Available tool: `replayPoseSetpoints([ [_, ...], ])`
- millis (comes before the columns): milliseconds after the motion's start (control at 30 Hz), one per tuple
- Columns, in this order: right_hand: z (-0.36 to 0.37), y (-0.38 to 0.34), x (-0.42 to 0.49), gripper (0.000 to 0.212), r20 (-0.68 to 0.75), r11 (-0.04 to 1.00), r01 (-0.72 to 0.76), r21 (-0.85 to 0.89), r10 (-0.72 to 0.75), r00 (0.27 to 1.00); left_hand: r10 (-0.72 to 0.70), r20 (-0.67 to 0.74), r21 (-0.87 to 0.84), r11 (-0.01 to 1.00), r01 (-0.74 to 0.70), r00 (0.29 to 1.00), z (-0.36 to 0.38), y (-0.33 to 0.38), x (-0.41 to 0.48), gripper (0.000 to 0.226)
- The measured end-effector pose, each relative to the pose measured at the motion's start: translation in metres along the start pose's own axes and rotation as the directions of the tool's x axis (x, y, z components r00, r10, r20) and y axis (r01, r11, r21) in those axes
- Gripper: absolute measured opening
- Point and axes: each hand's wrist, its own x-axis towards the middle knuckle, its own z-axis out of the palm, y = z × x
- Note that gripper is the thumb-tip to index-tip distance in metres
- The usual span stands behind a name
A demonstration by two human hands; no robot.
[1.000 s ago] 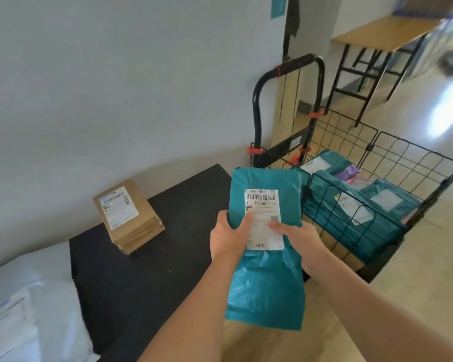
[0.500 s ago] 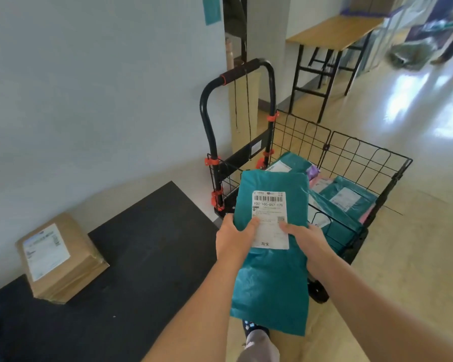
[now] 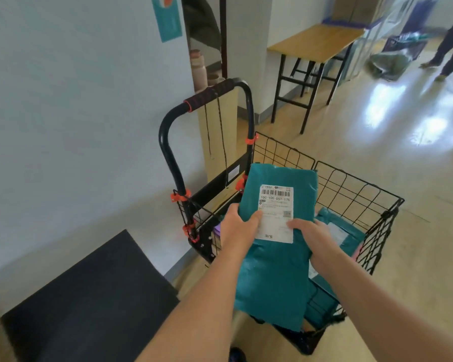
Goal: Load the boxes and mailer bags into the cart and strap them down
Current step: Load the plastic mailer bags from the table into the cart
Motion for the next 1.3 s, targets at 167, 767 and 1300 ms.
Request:
replayPoseSetpoints([
  [167, -0.010, -0.020, 0.035, 0.015, -0.044, 0.993, -0.020, 0.116, 0.025, 0.999, 0.038, 0.065, 0.044, 0.998, -0.040, 0.997, 0.029, 0.029, 0.047, 0.024],
  [767, 0.004, -0.104, 0.191, 0.010, 0.196, 0.948, -0.285, 0.144, 0.255, 0.947, 0.168, -0.099, 0.637, 0.768, -0.067, 0.981, 0.094, 0.065, 0.153, 0.059],
  [1300, 0.066, -0.001, 0.326, 0.012, 0.099, 0.856, -0.515, 0.045, 0.510, 0.855, -0.198, 0.079, 0.769, 0.636, 0.067, 0.977, 0.130, -0.074, 0.254, 0.072],
])
